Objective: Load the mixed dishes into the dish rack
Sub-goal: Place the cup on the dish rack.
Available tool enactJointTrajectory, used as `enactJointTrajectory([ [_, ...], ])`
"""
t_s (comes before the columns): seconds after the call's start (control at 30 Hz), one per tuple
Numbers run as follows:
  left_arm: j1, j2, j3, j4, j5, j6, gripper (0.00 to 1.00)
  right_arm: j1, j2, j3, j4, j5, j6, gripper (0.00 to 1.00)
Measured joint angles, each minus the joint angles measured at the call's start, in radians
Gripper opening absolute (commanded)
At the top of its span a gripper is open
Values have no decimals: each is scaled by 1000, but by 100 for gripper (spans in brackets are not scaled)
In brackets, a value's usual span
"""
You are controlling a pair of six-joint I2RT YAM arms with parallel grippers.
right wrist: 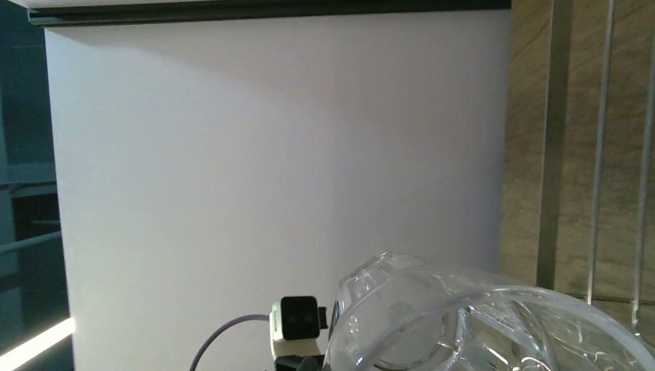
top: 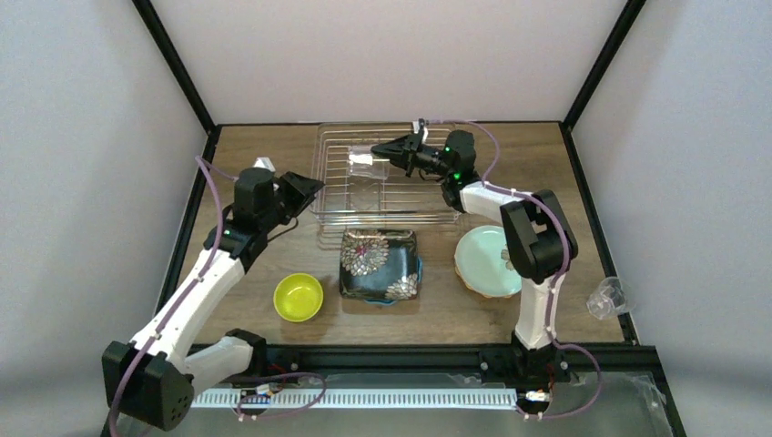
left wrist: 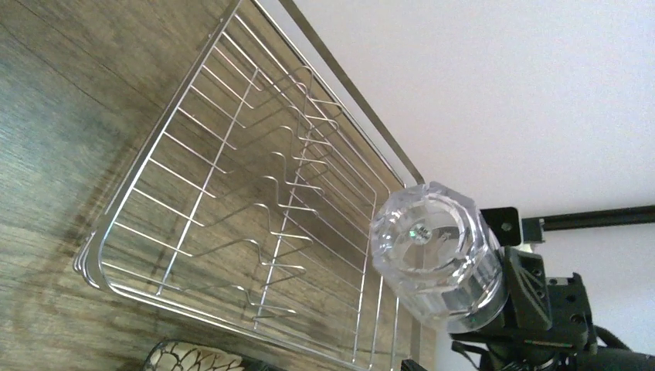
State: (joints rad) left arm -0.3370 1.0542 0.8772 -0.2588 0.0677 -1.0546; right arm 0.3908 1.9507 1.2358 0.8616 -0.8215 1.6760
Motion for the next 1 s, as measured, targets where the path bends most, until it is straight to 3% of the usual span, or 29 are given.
enactJointTrajectory([
  [0.23, 42, 34, -13, 47, 25, -16, 100, 56, 126, 56, 150, -16, 122, 1],
  [0.5, 86, 54, -17, 85, 24, -19, 100, 95, 292, 243, 274, -13, 238, 1],
  [1.0, 159, 178, -13, 98, 31, -1, 100, 154, 546, 531, 280, 3, 327, 1],
])
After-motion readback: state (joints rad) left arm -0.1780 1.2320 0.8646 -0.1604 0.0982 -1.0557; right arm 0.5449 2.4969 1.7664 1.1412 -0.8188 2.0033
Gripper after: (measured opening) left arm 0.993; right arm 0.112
